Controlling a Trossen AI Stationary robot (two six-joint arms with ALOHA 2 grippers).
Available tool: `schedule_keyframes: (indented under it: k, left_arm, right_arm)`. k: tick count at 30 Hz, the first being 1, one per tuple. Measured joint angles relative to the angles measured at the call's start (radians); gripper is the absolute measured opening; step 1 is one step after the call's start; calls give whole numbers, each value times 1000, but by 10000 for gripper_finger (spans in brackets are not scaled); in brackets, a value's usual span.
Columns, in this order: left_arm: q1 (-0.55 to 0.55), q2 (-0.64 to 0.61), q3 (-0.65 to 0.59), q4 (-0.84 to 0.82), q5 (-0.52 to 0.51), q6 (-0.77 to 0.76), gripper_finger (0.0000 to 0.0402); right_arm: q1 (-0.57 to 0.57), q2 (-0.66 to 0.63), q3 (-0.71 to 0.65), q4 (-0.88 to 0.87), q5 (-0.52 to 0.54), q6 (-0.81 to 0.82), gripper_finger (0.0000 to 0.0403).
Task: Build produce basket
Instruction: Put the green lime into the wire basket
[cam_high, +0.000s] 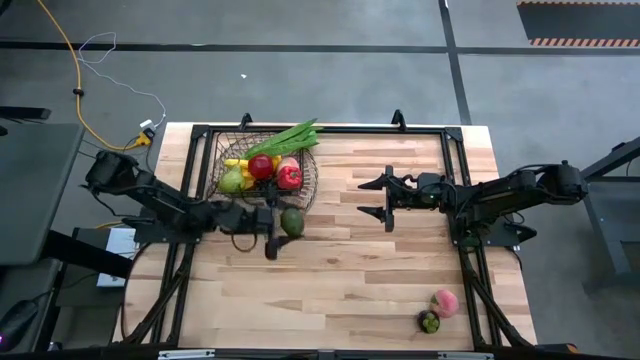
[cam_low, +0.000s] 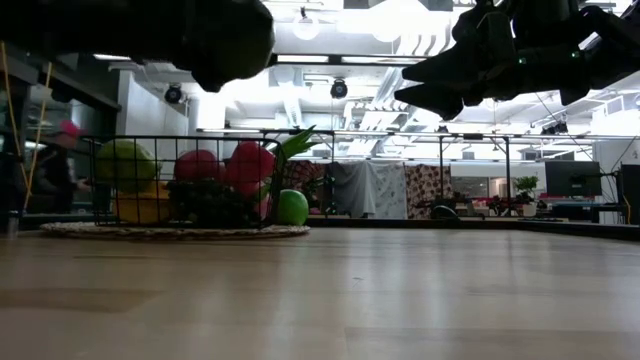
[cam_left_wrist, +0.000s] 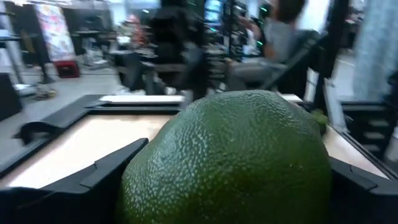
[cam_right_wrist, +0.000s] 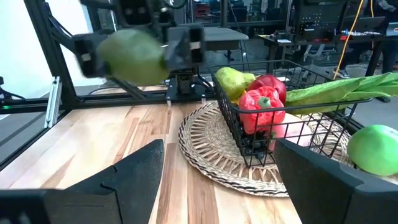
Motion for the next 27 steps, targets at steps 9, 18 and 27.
schedule_keyframes:
  k: [9,18,27]
  left_arm:
    - [32,-198,-9,-211,51,-59,338]
    - [-30,-364,-9,-390,26,-27,339]
    - [-61,-489,-35,-462,-45,-11,339]
  right_arm:
    - [0,0,0,36,0,0,296]
    - [0,0,0,32,0,1,296]
    - [0,0,0,6,-1,22,296]
